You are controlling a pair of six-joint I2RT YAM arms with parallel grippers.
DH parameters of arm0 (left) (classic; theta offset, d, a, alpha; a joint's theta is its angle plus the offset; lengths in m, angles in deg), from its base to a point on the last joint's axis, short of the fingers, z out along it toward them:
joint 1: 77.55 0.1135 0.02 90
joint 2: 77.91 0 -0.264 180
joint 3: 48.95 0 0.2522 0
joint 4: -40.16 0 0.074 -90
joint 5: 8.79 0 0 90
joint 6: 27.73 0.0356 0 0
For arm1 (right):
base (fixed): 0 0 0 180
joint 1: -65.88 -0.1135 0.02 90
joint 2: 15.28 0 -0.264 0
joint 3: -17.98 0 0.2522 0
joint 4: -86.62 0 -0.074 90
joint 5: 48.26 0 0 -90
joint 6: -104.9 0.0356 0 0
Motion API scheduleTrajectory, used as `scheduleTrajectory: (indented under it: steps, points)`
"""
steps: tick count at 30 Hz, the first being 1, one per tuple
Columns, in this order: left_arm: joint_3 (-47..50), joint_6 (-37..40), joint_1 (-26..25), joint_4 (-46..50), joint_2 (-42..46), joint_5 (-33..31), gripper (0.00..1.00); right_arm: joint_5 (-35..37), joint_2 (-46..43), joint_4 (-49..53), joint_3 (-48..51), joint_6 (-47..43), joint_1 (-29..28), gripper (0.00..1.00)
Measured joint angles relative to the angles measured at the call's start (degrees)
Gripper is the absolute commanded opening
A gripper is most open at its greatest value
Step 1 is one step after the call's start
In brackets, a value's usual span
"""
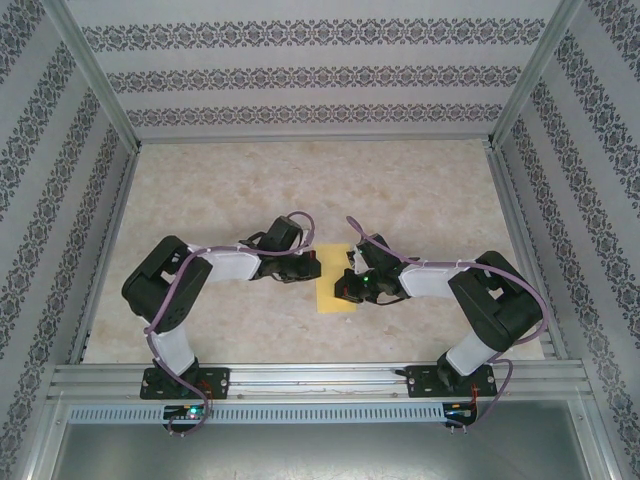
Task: Fold a paper plane with a square sheet of paper (fold left side to right side)
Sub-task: Hold the square sheet of paper at the center of the table.
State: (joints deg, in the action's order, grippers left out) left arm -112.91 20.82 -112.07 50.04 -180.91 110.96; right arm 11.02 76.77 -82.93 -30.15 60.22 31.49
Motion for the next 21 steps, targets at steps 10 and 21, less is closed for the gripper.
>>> scheduleTrajectory:
  steps: [10, 21]
  points:
    - [0.55, -0.63, -0.37, -1.44, -1.11, -0.9, 0.0, -0.2, -0.22, 0.44, -0.35, 0.11, 0.0, 0.09]
    - [2.69, -0.63, -0.79, -3.5, 0.0, -1.4, 0.0, -0.22, -12.0, 9.81, -1.14, -0.72, 4.92, 0.3]
